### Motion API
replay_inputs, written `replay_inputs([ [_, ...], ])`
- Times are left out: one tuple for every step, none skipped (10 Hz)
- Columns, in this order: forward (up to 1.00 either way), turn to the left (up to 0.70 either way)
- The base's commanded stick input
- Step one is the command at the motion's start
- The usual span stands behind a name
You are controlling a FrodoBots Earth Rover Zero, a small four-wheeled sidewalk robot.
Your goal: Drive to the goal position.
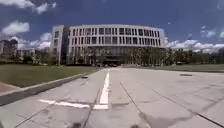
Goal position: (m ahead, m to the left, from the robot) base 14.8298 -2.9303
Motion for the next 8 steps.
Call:
replay_inputs([
  [0.7,0.0],
  [0.7,0.0],
  [0.7,0.0],
  [0.7,0.0],
  [0.7,0.0],
  [0.7,0.0],
  [0.7,0.0],
  [0.7,0.0],
])
